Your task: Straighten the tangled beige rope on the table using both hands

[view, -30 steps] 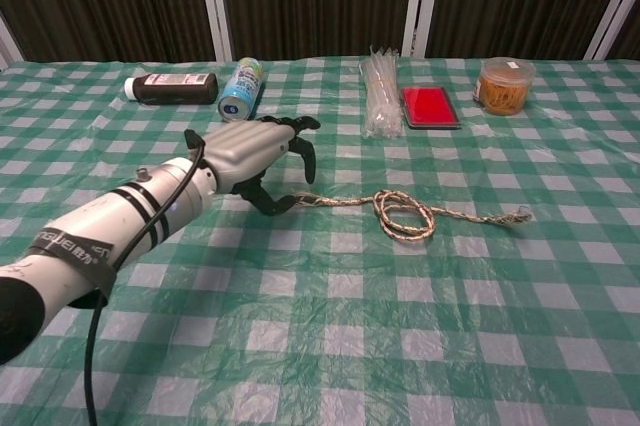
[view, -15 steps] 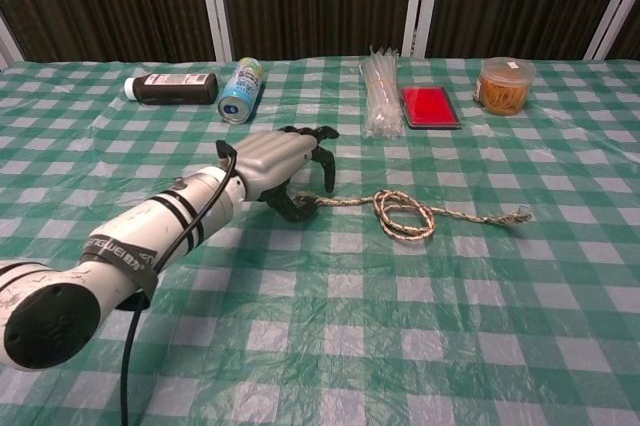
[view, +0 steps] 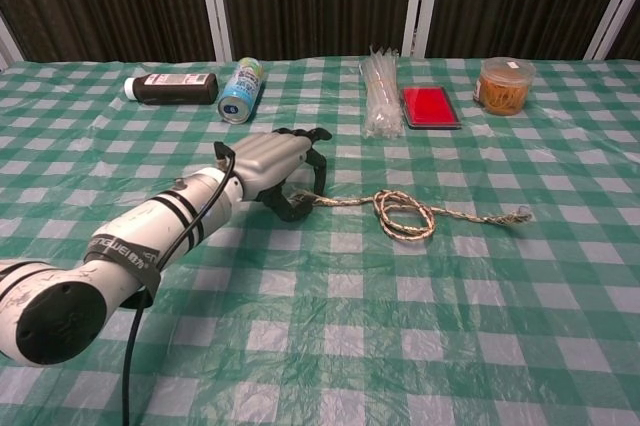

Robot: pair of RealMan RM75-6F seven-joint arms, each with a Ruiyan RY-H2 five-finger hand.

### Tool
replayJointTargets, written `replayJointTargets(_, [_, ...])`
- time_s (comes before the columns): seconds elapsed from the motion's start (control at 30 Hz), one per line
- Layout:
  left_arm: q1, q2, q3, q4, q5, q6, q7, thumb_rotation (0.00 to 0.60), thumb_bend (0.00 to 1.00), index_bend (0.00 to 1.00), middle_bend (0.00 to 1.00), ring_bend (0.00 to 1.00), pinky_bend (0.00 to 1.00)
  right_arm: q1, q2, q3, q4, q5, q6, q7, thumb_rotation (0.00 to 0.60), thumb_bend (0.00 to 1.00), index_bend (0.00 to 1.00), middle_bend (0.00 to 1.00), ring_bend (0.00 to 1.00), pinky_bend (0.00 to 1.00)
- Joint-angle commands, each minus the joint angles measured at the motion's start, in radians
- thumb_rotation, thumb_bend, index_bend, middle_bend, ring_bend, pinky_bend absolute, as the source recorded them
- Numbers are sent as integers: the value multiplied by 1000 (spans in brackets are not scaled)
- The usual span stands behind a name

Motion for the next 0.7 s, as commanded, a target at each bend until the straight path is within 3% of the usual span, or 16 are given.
replayJointTargets(0.03, [-2, -1, 1, 1, -3, -1, -2, 600, 433, 515, 10, 0, 0, 0, -1, 0, 1, 0, 1, -1, 600, 323, 0, 0, 0, 0])
replayJointTargets(0.4, [2, -9, 14, 18, 13, 41, -41, 600, 467, 605, 45, 0, 15, 4, -5, 5, 8, 1, -3, -2, 600, 323, 0, 0, 0, 0])
replayJointTargets(0.53, [12, 1, 26, 7, 20, 53, -40, 600, 556, 613, 44, 0, 18, 27, -17, 8, 15, -12, -26, -4, 600, 323, 4, 0, 0, 0])
replayJointTargets(0.7, [41, 34, 45, -51, 27, 80, -26, 600, 570, 617, 44, 0, 18, 110, -40, 46, 14, -23, -100, -46, 600, 323, 152, 0, 0, 0])
